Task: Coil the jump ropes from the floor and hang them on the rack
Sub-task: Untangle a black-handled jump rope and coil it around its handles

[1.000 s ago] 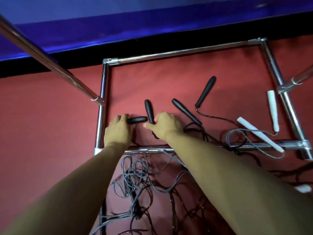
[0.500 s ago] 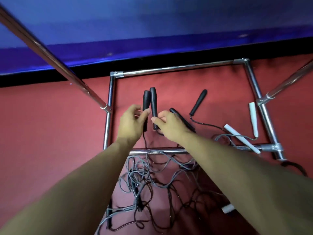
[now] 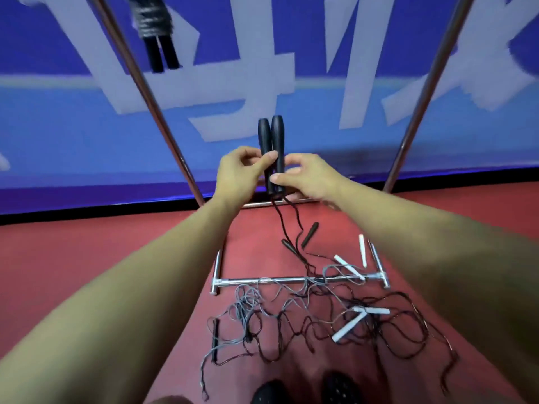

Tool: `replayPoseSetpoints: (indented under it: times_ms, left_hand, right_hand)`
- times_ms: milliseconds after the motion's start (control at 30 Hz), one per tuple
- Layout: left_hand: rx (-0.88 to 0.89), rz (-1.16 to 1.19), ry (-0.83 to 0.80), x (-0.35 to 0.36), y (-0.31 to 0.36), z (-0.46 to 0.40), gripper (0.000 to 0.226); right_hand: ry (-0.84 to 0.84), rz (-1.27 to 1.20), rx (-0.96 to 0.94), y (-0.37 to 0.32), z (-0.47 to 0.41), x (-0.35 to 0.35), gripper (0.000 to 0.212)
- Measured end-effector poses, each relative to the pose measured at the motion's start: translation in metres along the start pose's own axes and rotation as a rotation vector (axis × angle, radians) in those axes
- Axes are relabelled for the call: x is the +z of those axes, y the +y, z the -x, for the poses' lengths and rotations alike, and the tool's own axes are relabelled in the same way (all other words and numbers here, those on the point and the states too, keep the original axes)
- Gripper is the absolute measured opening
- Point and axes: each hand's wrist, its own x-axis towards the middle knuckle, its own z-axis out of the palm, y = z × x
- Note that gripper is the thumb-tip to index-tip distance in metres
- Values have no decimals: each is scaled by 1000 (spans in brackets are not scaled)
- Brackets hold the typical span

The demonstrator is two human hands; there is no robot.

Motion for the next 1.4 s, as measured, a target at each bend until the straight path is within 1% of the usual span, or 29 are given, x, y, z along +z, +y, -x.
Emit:
replayPoseSetpoints:
  times_ms: [67,133,233,267,333,400,433,500,533,567,600,667,700,733,767,833,933,967,1000,1100,1133,1233,1300,1400]
  left_hand:
    - [41,34,4,-10,48,23,20]
    - [113,40,20,-19,91,46,18]
    - [184,83,29,-31,146,81,27]
    - [207,103,36,-36,161,91,30]
    - [248,158,33,-44,193,110,36]
    - [219,311,-22,-48,216,132,46]
    - [163,404,-84,-46,223,145,52]
    - [40,504,-231,-34,219,167,69]
    - [1,500,-305,-26,211,179,73]
    - [-29,472,-371,-16,199,192,71]
    - [-38,413,-429,-8,185,205,64]
    - [-17,206,-525,5,151,228,46]
    - [-11,87,-553,9,131,234,43]
    - [-7,-25,-556,10,112,237,43]
    - [-8,-120,-517,8,97,237,46]
    - [-9,-277,-365,-4,87,229,48]
    - [37,-387,-168,-30,122,217,49]
    - [49,-377,-128,-39,137,211,49]
    - [35,-320,-123,-45,151,206,48]
    - [-41,-108,-208,-64,188,199,47]
    - [-38,-68,-215,-71,197,197,45]
    - [44,52,-146,-89,221,188,36]
    - [148,10,-115,-99,237,182,27]
    - [274,-120,-162,-109,263,180,23]
  right_hand:
    - [31,-9,-57,-40,34,-5,29]
    - [59,0,-110,-76,64,-9,30]
    - [99,28,-192,-123,106,-12,31]
    - [111,28,-223,-138,120,-13,29]
    - [137,27,-299,-167,144,-12,14]
    - [179,1,-393,-198,165,-10,3]
    - [217,-17,-443,-214,174,-8,4]
    - [288,-40,-528,-246,188,-6,8]
    - [306,-46,-561,-260,195,-5,10]
    - [321,-43,-592,-275,201,-5,9]
    - [345,-36,-621,-287,208,-6,7]
    - [426,-32,-670,-309,221,-12,8]
    - [453,-42,-684,-317,228,-17,11]
    - [462,-58,-690,-322,235,-20,14]
    - [459,-74,-691,-324,241,-22,14]
    - [437,-83,-650,-319,248,-24,13]
    - [405,-6,-498,-289,246,-26,18]
    - [394,13,-459,-276,242,-27,18]
    - [390,33,-428,-264,239,-29,16]
    - [417,57,-368,-235,232,-34,14]
    - [427,41,-349,-229,232,-35,14]
    - [454,6,-317,-215,232,-40,12]
    - [478,-7,-314,-211,231,-43,13]
    - [536,2,-335,-211,232,-45,16]
